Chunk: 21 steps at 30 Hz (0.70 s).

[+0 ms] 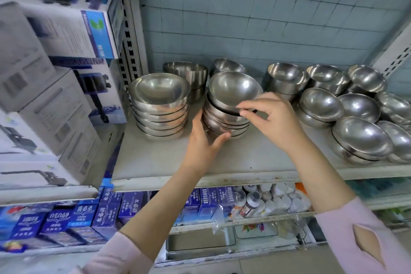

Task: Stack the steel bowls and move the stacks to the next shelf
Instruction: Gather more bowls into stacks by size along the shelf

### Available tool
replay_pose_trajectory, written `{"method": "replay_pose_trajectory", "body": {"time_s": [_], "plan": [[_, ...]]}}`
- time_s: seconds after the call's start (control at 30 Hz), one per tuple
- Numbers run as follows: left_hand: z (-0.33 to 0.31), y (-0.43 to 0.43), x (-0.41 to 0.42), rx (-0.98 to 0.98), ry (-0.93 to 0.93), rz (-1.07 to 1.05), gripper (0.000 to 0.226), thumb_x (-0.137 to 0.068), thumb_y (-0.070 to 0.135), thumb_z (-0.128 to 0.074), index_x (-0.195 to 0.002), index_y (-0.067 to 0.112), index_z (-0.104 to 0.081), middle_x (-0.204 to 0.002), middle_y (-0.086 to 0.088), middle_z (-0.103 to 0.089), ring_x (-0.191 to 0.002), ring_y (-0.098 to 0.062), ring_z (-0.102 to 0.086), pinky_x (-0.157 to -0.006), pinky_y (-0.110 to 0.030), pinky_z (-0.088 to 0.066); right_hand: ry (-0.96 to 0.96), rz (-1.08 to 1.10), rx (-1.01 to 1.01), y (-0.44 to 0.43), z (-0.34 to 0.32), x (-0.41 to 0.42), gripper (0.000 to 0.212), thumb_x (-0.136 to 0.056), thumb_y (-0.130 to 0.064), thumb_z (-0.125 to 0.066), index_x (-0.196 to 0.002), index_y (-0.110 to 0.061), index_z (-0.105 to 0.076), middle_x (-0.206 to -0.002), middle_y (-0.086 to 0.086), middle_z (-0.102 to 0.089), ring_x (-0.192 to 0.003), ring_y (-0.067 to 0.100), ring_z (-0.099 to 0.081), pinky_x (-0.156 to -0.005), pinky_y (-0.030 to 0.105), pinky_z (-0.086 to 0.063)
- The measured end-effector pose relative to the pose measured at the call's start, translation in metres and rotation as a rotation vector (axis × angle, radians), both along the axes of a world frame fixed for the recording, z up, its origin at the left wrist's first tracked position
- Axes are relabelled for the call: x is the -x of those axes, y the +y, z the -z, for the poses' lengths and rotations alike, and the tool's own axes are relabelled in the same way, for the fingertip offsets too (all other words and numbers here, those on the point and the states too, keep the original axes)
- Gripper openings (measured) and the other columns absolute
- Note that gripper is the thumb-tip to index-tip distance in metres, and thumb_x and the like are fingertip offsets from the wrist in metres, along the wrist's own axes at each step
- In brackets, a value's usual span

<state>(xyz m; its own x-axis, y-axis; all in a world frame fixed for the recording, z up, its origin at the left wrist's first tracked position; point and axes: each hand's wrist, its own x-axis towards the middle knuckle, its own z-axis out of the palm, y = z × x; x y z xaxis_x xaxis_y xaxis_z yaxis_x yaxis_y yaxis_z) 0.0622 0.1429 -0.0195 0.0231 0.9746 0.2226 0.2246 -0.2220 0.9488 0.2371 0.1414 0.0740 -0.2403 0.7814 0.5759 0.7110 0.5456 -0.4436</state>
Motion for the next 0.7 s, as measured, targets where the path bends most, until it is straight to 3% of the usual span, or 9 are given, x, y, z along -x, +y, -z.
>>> {"method": "replay_pose_trajectory", "body": {"time_s": [0.07,0.13,0.2,0.27,0.3,0.4,0.53,0.63,0.7], "plan": [[0.001,0.0,0.0,0.007,-0.005,-0.005,0.092,-0.078,0.033,-0.077,-0.148,0.018,-0.019,-0.144,-0.001,-0.041,-0.133,-0.016,-0.042,-0.112,-0.04,-0.036,0.055,-0.058,0.081,-0.001,-0.001,-0.002,0.037,-0.084,-0.025,-0.075,-0.12,-0.029,-0.068,-0.112,-0.006,-0.069,-0.112,0.004,-0.054,-0.103,0.03,-0.043],[0.002,0.0,0.001,0.029,-0.01,-0.002,0.093,-0.077,0.036,-0.077,-0.148,0.022,-0.019,-0.146,-0.001,-0.04,-0.133,-0.017,-0.042,-0.112,-0.042,-0.036,0.189,-0.052,0.207,-0.003,0.002,-0.008,0.07,-0.079,-0.034,-0.08,-0.14,-0.039,-0.046,-0.143,-0.019,-0.048,-0.136,0.001,-0.04,-0.115,0.023,-0.033],[0.002,0.001,0.001,0.044,-0.014,-0.002,0.094,-0.076,0.037,-0.078,-0.148,0.023,-0.019,-0.147,-0.002,-0.041,-0.133,-0.018,-0.042,-0.111,-0.043,-0.036,0.367,-0.004,0.358,-0.001,0.016,-0.014,0.104,-0.066,-0.047,-0.085,-0.149,-0.045,-0.022,-0.155,-0.024,-0.026,-0.143,-0.002,-0.028,-0.118,0.024,-0.028],[0.001,0.001,0.001,0.047,-0.013,-0.007,0.094,-0.076,0.035,-0.078,-0.148,0.021,-0.019,-0.146,-0.002,-0.041,-0.133,-0.019,-0.043,-0.111,-0.042,-0.036,0.49,-0.012,0.513,0.005,0.035,-0.015,0.124,-0.055,-0.056,-0.088,-0.154,-0.037,-0.016,-0.16,-0.013,-0.025,-0.143,0.003,-0.032,-0.119,0.035,-0.029],[0.001,0.001,0.001,0.049,-0.013,-0.009,0.094,-0.076,0.035,-0.079,-0.148,0.021,-0.02,-0.146,-0.002,-0.041,-0.132,-0.019,-0.043,-0.111,-0.042,-0.037,0.512,-0.039,0.552,0.01,0.043,-0.016,0.123,-0.055,-0.053,-0.09,-0.155,-0.029,-0.022,-0.158,-0.008,-0.035,-0.141,0.007,-0.039,-0.119,0.039,-0.032],[0.001,0.002,0.001,0.071,-0.025,-0.018,0.094,-0.072,0.041,-0.08,-0.146,0.029,-0.022,-0.145,0.0,-0.043,-0.131,-0.017,-0.045,-0.109,-0.041,-0.039,0.527,-0.071,0.527,0.019,0.057,-0.016,0.087,-0.061,-0.035,-0.086,-0.137,-0.014,-0.051,-0.133,-0.002,-0.063,-0.127,0.015,-0.058,-0.113,0.048,-0.039],[0.001,0.004,0.001,0.109,-0.045,-0.047,0.092,-0.061,0.056,-0.079,-0.136,0.041,-0.028,-0.143,0.001,-0.044,-0.128,-0.017,-0.049,-0.107,-0.043,-0.042,0.608,-0.1,0.523,0.022,0.063,-0.021,0.074,-0.068,-0.016,-0.089,-0.133,-0.007,-0.055,-0.13,0.002,-0.066,-0.124,0.017,-0.06,-0.111,0.044,-0.043],[0.0,0.005,0.001,0.129,-0.052,-0.027,0.091,-0.067,0.04,-0.083,-0.139,0.031,-0.029,-0.143,-0.003,-0.043,-0.125,-0.015,-0.051,-0.106,-0.04,-0.043,0.646,-0.117,0.546,0.025,0.065,-0.022,0.07,-0.066,-0.01,-0.087,-0.129,-0.01,-0.057,-0.126,0.0,-0.068,-0.122,0.014,-0.062,-0.107,0.035,-0.046],[0.001,0.006,0.001,0.124,-0.053,-0.018,0.09,-0.069,0.031,-0.084,-0.14,0.022,-0.029,-0.143,-0.005,-0.043,-0.124,-0.014,-0.051,-0.105,-0.029,-0.043,0.649,-0.124,0.549,0.028,0.065,-0.023,0.064,-0.064,-0.008,-0.087,-0.122,-0.018,-0.06,-0.119,-0.008,-0.071,-0.118,0.01,-0.063,-0.103,0.029,-0.048]]}}
